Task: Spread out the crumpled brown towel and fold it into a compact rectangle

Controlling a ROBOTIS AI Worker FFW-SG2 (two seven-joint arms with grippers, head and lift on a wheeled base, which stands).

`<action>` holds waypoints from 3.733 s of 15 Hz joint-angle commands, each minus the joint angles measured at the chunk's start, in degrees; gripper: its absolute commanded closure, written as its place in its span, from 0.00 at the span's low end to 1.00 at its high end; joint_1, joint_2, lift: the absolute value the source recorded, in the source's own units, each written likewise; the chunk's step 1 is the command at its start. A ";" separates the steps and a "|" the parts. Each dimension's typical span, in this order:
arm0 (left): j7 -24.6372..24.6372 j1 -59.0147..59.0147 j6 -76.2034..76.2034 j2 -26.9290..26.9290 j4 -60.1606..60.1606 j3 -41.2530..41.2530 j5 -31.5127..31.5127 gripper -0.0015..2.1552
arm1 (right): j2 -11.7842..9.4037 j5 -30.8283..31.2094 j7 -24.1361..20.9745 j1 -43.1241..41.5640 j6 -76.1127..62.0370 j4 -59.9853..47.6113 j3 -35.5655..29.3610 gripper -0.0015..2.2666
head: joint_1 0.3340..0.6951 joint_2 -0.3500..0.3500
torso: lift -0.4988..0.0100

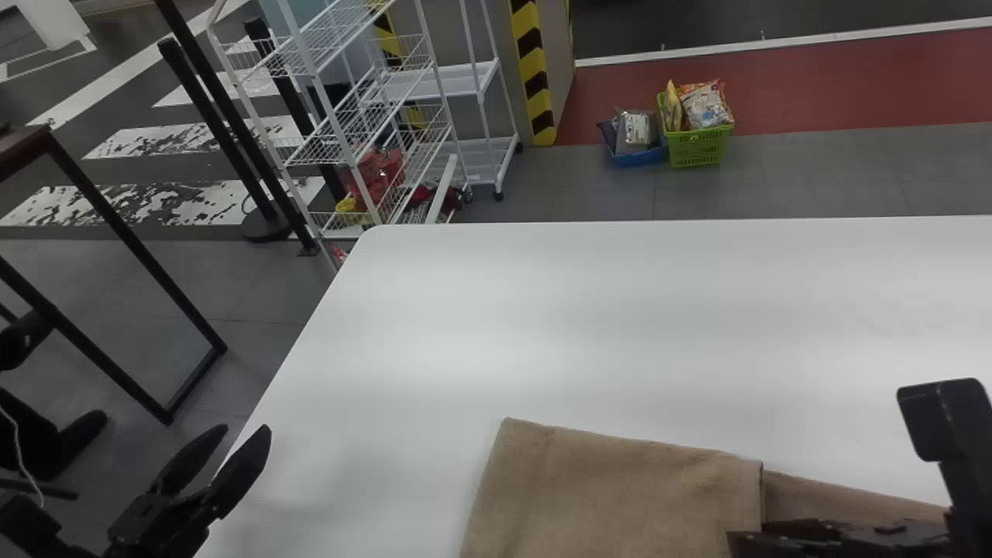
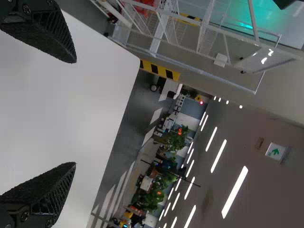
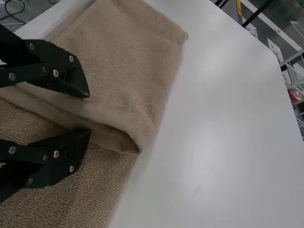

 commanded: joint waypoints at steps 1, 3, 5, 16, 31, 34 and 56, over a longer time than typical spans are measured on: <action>-0.09 0.00 0.00 0.00 0.00 -0.03 0.00 0.02 | 0.05 -0.42 -0.41 -0.71 0.03 0.72 -0.09 0.34 | 1.00 1.00 | 0.73; -0.09 0.00 0.00 0.00 0.09 -0.03 0.00 0.02 | 0.05 -1.04 -1.47 -1.32 0.03 1.33 -0.44 0.34 | 1.00 1.00 | 0.73; 0.00 0.00 0.00 0.00 0.09 -0.12 0.00 0.02 | 0.05 -1.21 -3.14 -2.90 0.03 2.92 -1.32 0.18 | 1.00 1.00 | 0.73; 0.00 -0.09 -0.71 0.09 0.53 -0.12 0.00 0.02 | 0.05 -2.97 -3.66 -5.10 5.66 2.04 -1.06 0.13 | 1.00 1.00 | 0.73; -0.44 0.00 -0.71 0.18 0.53 -0.12 0.26 0.02 | 0.05 -5.69 -5.86 -6.33 4.78 3.53 -0.18 0.20 | 1.00 1.00 | 0.73; -0.53 0.00 -0.71 0.18 0.53 -0.12 0.35 0.02 | 0.05 -5.52 -5.86 -6.68 4.78 3.62 0.00 0.29 | 1.00 1.00 | 0.73; -0.44 0.00 -0.88 0.18 0.88 -0.38 0.35 0.02 | 0.05 -5.43 -5.42 -8.44 4.60 6.70 -0.79 0.54 | 1.00 1.00 | 0.73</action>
